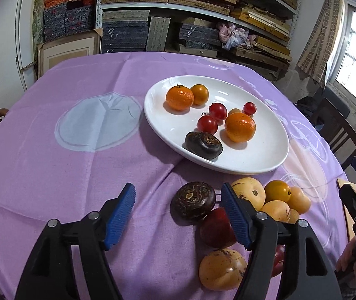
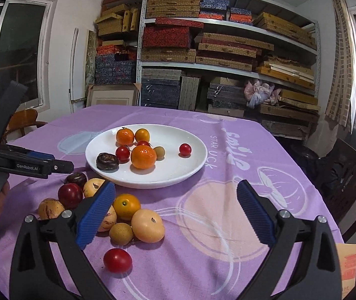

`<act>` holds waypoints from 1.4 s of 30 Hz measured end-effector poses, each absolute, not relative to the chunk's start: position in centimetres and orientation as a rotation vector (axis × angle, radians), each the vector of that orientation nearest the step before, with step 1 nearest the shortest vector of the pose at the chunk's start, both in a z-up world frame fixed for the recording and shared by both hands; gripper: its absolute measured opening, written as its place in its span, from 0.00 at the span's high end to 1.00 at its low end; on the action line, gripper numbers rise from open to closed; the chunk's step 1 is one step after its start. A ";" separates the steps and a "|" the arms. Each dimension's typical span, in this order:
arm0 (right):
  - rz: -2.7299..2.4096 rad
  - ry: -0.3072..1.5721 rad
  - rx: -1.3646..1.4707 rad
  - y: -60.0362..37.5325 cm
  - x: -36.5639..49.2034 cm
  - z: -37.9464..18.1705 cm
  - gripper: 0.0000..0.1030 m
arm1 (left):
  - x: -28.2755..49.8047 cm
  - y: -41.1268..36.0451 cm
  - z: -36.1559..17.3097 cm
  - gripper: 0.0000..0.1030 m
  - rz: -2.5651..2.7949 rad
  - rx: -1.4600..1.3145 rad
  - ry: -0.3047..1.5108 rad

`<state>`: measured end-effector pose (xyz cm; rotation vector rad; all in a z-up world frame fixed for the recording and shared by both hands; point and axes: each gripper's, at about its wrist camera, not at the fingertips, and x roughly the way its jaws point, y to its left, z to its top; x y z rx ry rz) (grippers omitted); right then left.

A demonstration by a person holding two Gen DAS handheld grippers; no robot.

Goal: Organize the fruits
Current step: 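Lower the left tool onto the dark brown round fruit and close it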

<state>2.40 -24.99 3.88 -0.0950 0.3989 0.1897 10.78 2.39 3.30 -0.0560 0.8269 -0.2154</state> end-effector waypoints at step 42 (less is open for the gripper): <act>0.211 0.489 0.032 -26.9 4.1 3.0 0.06 | 11.7 8.8 0.9 0.38 -0.037 -0.004 0.848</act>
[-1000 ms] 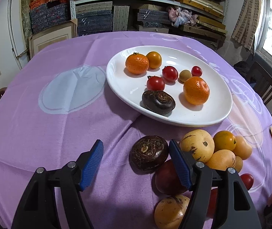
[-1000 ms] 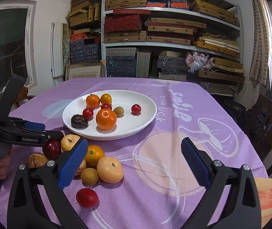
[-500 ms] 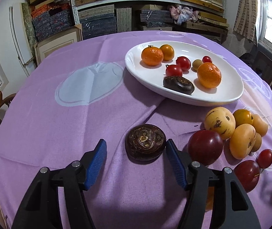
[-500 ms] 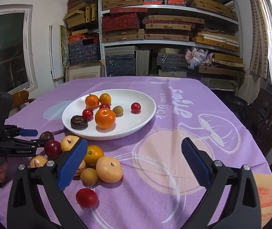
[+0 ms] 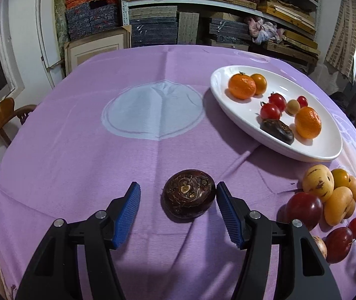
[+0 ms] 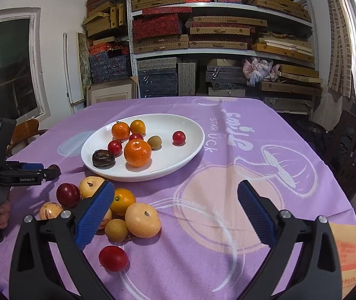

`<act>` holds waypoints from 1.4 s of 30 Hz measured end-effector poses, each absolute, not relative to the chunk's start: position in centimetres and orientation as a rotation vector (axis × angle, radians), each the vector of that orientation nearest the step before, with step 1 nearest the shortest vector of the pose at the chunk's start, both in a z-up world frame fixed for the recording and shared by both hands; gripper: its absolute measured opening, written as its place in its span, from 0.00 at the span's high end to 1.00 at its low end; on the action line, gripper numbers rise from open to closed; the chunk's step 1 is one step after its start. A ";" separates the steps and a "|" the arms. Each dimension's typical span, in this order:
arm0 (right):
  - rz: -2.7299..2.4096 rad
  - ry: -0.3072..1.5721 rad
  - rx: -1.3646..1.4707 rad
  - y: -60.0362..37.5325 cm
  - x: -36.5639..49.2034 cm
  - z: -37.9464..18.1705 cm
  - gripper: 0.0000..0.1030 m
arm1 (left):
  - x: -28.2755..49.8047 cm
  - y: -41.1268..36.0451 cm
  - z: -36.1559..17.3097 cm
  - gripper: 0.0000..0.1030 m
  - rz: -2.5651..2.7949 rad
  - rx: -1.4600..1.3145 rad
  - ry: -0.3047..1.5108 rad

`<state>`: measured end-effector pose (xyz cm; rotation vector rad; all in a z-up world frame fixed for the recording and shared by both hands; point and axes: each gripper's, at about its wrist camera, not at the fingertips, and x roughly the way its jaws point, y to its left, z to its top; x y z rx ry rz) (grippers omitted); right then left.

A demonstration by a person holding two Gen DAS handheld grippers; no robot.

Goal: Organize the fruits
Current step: 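Lower the left tool onto the dark brown round fruit and close it, then close the right tool on a red tomato while the left tool holds the brown fruit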

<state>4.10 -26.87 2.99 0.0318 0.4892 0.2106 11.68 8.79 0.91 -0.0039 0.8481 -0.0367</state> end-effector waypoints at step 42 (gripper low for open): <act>0.348 0.683 -0.084 -23.5 0.5 0.7 0.24 | 10.8 9.9 1.8 0.56 -0.066 -0.071 0.803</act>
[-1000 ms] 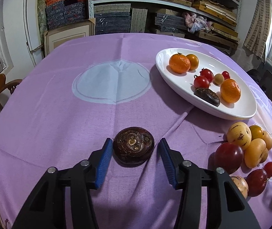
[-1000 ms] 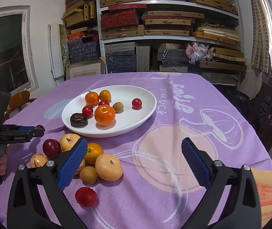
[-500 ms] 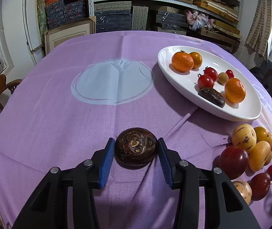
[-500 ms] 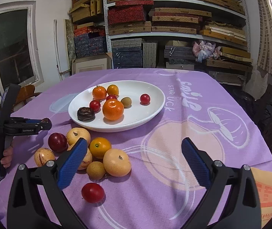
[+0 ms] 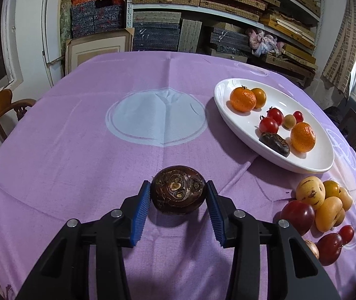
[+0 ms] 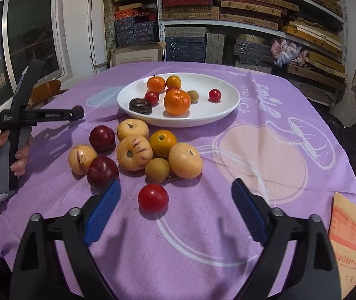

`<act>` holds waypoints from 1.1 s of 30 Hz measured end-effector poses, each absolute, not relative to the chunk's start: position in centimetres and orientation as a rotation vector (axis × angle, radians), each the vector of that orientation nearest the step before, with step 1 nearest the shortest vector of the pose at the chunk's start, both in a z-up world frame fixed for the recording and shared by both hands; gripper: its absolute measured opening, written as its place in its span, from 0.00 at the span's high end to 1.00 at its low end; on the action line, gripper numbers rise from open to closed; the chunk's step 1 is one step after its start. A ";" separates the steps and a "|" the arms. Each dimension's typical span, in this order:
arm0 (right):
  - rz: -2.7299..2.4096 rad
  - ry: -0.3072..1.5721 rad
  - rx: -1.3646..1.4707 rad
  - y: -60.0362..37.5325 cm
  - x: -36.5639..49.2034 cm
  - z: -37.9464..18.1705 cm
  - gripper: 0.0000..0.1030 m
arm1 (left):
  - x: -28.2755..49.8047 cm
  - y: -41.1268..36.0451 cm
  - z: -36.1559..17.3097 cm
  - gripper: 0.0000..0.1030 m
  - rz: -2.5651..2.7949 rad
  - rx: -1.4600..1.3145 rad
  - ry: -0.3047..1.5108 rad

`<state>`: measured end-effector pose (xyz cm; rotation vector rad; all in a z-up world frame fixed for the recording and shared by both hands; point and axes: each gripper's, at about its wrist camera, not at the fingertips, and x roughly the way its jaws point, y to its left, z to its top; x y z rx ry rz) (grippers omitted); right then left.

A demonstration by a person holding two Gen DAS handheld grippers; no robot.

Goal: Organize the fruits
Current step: 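Close the right tool on a red tomato while the left tool holds the brown fruit, then carry both fruits onto the white plate and open both tools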

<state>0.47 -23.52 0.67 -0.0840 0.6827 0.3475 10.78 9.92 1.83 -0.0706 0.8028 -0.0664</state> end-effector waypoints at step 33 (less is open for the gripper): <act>0.393 0.720 -0.047 -23.1 5.4 3.9 0.71 | 13.2 7.2 3.6 0.56 -0.184 -0.121 0.822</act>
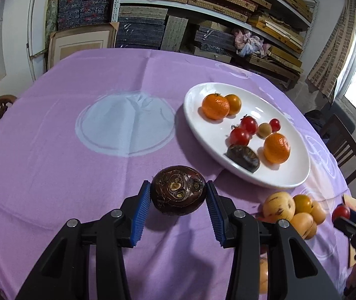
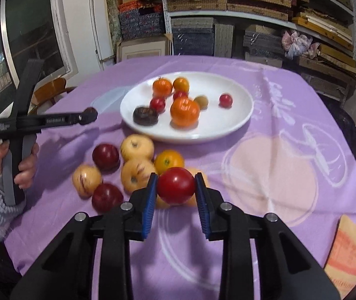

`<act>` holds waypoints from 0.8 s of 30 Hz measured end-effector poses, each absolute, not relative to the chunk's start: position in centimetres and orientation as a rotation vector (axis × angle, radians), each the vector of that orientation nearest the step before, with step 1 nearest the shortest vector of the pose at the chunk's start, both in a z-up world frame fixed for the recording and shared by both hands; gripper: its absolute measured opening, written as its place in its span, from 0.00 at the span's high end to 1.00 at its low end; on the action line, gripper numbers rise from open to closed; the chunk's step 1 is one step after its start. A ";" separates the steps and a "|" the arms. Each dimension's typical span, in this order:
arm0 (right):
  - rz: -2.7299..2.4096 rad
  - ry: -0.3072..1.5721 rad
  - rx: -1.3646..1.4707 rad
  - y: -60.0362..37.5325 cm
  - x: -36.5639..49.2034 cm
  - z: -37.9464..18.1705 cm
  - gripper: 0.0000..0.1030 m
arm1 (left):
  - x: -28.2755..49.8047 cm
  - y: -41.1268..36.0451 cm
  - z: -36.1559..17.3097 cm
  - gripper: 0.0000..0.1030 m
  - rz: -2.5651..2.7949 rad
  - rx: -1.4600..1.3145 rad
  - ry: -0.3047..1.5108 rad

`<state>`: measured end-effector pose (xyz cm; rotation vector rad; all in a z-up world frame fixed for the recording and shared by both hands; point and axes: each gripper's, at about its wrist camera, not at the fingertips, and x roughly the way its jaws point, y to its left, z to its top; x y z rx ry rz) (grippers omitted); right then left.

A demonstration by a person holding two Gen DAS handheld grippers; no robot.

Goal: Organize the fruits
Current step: 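Carry both fruits onto the white plate and open both tools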

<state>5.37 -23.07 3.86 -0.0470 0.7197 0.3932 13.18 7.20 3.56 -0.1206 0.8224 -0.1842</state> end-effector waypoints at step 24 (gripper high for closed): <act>0.245 0.527 -0.053 -24.3 9.4 3.7 0.11 | 13.3 3.4 4.1 0.36 -0.195 -0.107 0.866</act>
